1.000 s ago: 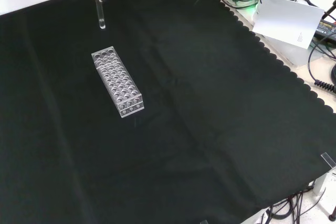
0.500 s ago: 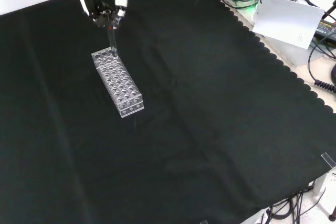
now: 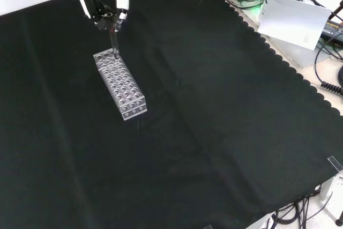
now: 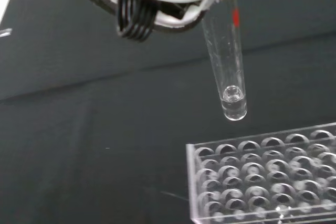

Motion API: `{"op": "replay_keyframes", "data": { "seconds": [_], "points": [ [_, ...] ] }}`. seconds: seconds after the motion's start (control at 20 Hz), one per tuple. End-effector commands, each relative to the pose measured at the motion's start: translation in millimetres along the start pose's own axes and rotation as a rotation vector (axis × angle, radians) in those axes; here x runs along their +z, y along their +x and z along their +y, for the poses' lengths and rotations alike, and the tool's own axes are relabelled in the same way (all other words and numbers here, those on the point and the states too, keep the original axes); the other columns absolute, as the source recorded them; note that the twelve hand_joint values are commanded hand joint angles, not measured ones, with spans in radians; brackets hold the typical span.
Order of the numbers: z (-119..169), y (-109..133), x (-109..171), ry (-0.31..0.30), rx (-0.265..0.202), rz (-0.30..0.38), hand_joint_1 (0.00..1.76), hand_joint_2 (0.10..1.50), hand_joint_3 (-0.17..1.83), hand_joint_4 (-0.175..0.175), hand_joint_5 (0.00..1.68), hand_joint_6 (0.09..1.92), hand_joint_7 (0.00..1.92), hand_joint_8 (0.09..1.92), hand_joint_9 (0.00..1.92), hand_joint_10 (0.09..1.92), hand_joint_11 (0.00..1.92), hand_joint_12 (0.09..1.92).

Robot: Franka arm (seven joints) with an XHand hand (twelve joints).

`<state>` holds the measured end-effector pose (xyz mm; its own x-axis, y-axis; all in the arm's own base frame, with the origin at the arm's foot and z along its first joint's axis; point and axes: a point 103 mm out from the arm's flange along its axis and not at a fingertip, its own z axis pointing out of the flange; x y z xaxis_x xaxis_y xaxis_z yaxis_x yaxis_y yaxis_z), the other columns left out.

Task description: Shake the test tube.

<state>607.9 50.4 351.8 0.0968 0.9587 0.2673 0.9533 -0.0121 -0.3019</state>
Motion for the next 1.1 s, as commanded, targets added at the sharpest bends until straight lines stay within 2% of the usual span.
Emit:
{"op": "replay_keyframes", "data": {
  "seconds": [0.05,0.35,0.6,0.85,1.1],
  "points": [
    [-7,-66,-7,-0.018,0.127,-0.022,1.23,0.65,0.61,-0.175,1.39,0.42,1.76,0.36,1.74,0.19,1.53,0.69],
    [-16,-134,-30,-0.074,0.28,-0.022,1.23,0.65,0.61,-0.175,1.39,0.42,1.76,0.36,1.74,0.18,1.53,0.69],
    [-22,-168,-47,-0.117,0.357,-0.014,1.23,0.65,0.61,-0.175,1.39,0.42,1.76,0.36,1.74,0.18,1.53,0.69],
    [-23,-173,-47,-0.124,0.362,-0.013,1.23,0.65,0.61,-0.175,1.39,0.42,1.76,0.36,1.74,0.18,1.53,0.69],
    [-15,-155,-33,-0.104,0.328,0.004,1.23,0.65,0.61,-0.175,1.39,0.42,1.76,0.36,1.74,0.18,1.53,0.69]
  ]
}}
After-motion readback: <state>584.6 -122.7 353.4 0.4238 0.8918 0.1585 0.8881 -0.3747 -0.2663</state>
